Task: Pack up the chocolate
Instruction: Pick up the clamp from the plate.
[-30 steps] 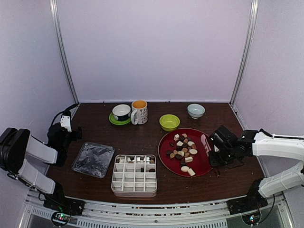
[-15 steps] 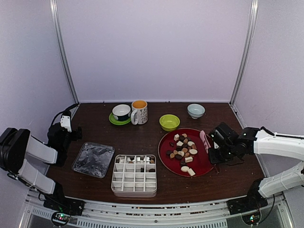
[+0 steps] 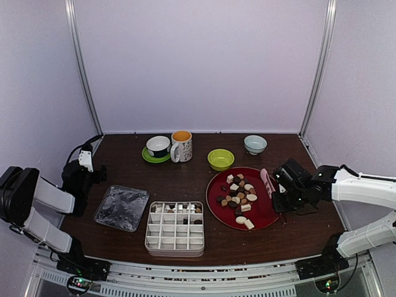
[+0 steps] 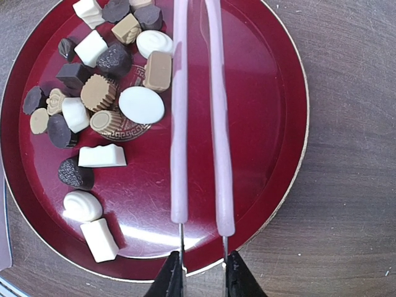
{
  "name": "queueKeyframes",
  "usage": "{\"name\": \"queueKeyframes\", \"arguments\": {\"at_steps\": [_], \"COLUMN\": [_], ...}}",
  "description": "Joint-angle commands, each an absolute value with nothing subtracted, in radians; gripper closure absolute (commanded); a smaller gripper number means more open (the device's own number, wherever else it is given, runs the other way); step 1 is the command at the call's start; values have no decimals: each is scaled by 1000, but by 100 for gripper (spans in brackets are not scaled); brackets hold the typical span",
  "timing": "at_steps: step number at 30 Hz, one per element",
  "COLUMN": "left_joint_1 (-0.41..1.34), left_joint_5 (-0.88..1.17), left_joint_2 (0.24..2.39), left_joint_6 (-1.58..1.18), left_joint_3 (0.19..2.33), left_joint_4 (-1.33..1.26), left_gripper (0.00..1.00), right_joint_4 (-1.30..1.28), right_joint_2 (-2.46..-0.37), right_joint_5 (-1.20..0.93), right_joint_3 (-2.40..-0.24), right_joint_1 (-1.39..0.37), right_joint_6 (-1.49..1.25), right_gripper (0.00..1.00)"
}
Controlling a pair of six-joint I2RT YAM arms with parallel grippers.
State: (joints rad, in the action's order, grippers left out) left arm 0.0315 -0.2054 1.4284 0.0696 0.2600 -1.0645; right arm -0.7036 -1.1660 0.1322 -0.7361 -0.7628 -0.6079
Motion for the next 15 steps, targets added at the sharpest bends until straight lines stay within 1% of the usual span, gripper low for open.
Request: {"name": "queueKeyframes", "arguments": {"at_steps": [1, 15], "left_joint_1": [22, 23], "left_joint_5": [-210, -210], "left_joint_2": [1428, 1427], "left_joint_6": [69, 69], "left_joint_3": [276, 276], "left_joint_4": [-1091, -1092], "left_gripper": [2, 2], "right_joint_4": [-711, -747], "right_joint_2": [-1154, -1152], "right_joint_5": [161, 80], "right_joint_3": [-771, -784], "right_joint_1": [-767, -769], "right_joint_6": [-600, -539], "right_gripper": [77, 76]}}
